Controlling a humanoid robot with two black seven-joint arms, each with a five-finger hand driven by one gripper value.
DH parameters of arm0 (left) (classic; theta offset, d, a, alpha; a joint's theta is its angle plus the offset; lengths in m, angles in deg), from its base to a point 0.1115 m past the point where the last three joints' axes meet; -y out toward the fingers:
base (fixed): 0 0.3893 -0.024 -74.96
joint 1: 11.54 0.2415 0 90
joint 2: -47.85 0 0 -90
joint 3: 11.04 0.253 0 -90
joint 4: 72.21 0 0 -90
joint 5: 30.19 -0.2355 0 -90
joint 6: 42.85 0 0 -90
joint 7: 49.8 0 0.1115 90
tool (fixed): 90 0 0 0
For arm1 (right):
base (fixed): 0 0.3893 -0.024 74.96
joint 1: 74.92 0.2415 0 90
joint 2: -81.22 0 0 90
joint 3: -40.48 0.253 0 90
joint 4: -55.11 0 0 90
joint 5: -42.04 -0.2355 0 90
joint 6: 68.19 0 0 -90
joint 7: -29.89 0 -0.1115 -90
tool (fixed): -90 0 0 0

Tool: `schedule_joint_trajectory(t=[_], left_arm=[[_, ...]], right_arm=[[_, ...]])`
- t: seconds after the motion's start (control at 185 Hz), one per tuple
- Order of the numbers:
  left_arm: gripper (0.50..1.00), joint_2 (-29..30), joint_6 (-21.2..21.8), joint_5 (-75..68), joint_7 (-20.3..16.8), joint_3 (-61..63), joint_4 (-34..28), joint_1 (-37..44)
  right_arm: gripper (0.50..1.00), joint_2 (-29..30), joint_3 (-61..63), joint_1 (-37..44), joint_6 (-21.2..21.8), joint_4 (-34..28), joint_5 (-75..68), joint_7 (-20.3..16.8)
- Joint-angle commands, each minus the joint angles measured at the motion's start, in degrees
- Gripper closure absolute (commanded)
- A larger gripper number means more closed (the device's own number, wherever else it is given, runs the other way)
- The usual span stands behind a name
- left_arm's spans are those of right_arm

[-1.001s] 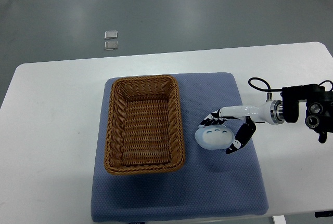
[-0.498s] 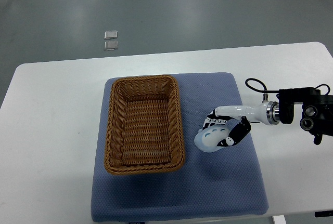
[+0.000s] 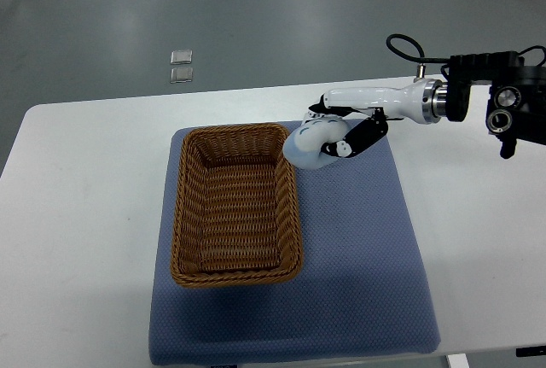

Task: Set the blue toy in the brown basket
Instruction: 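Carry the toy over the wicker basket and release it inside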

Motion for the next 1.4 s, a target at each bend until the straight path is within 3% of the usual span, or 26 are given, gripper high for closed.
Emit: schedule_joint_trajectory(t=[0.0, 0.06, 0.065, 0.173, 0.271, 0.325, 0.33, 0.384, 0.768, 0.855, 0.887, 0.904, 0.909, 0.914, 0.936, 1.017, 1.044, 1.206, 1.396], left_arm=[[0.500, 0.0, 0.0, -0.1, 0.0, 0.0, 0.0, 0.0], [0.500, 0.0, 0.0, 0.0, 0.0, 0.0, 0.0, 0.0], [0.500, 0.0, 0.0, 0.0, 0.0, 0.1, 0.0, -0.1], [0.500, 0.0, 0.0, -0.1, 0.0, 0.1, 0.1, 0.0], [0.500, 0.0, 0.0, -0.1, 0.0, 0.1, 0.1, -0.1], [0.500, 0.0, 0.0, -0.1, 0.0, 0.1, 0.1, -0.1], [0.500, 0.0, 0.0, -0.2, 0.0, 0.1, 0.1, -0.1], [0.500, 0.0, 0.0, -0.1, 0.0, 0.1, 0.0, -0.1], [0.500, 0.0, 0.0, -0.1, 0.0, 0.1, 0.0, -0.1], [0.500, 0.0, 0.0, -0.1, 0.0, 0.1, 0.0, -0.1], [0.500, 0.0, 0.0, -0.1, 0.0, 0.1, 0.0, -0.1], [0.500, 0.0, 0.0, -0.1, 0.0, 0.1, 0.0, -0.1], [0.500, 0.0, 0.0, -0.1, 0.0, 0.1, 0.0, -0.1], [0.500, 0.0, 0.0, -0.1, 0.0, 0.1, 0.0, -0.1], [0.500, 0.0, 0.0, -0.1, 0.0, 0.1, -0.1, -0.1], [0.500, 0.0, 0.0, -0.1, 0.0, 0.0, -0.1, -0.1], [0.500, 0.0, 0.0, -0.1, 0.0, 0.0, -0.1, -0.1], [0.500, 0.0, 0.0, 0.0, 0.0, 0.0, -0.1, -0.1], [0.500, 0.0, 0.0, 0.0, 0.0, -0.1, -0.2, -0.1]], right_arm=[[1.000, 5.1, -0.7, 1.3, -0.1, 3.0, -0.4, 0.0], [1.000, 5.6, -0.8, 1.3, -0.1, 3.5, -0.4, 0.0], [1.000, 8.8, -1.7, 1.5, -0.2, 6.5, -0.4, 0.0], [1.000, 16.2, -3.6, 1.4, -0.6, 12.0, -0.4, 0.0], [1.000, 21.4, -4.4, 0.8, -1.1, 15.7, -0.1, 0.1], [1.000, 21.4, -4.4, 0.8, -1.1, 15.7, -0.1, 0.1], [1.000, 23.7, -4.5, 0.2, -2.2, 17.5, 0.4, 0.2], [1.000, 25.8, -5.7, -0.8, -3.3, 18.4, 1.0, 0.4], [0.981, 31.4, -8.0, -3.3, -5.3, 22.7, 1.3, 1.1], [0.932, 31.6, -8.9, -3.4, -6.8, 22.8, 1.3, 1.1], [0.875, 31.6, -9.3, -3.4, -7.2, 22.8, 1.2, 1.3], [0.802, 31.6, -9.4, -3.4, -7.3, 22.8, 1.2, 1.6], [0.801, 31.6, -9.4, -3.4, -7.3, 22.8, 1.2, 1.6], [0.765, 31.6, -9.4, -3.4, -7.3, 22.8, 1.2, 1.7], [0.703, 31.5, -9.4, -3.4, -7.3, 22.8, 1.1, 1.9], [0.636, 31.4, -9.3, -3.3, -7.2, 22.8, 1.0, 2.0], [0.589, 31.2, -9.3, -3.2, -7.1, 22.8, 0.8, 2.0], [0.583, 30.0, -7.6, -2.6, -6.9, 22.7, -0.3, 2.1], [0.583, 24.6, 2.0, -3.3, -6.1, 22.4, -2.1, 2.2]])
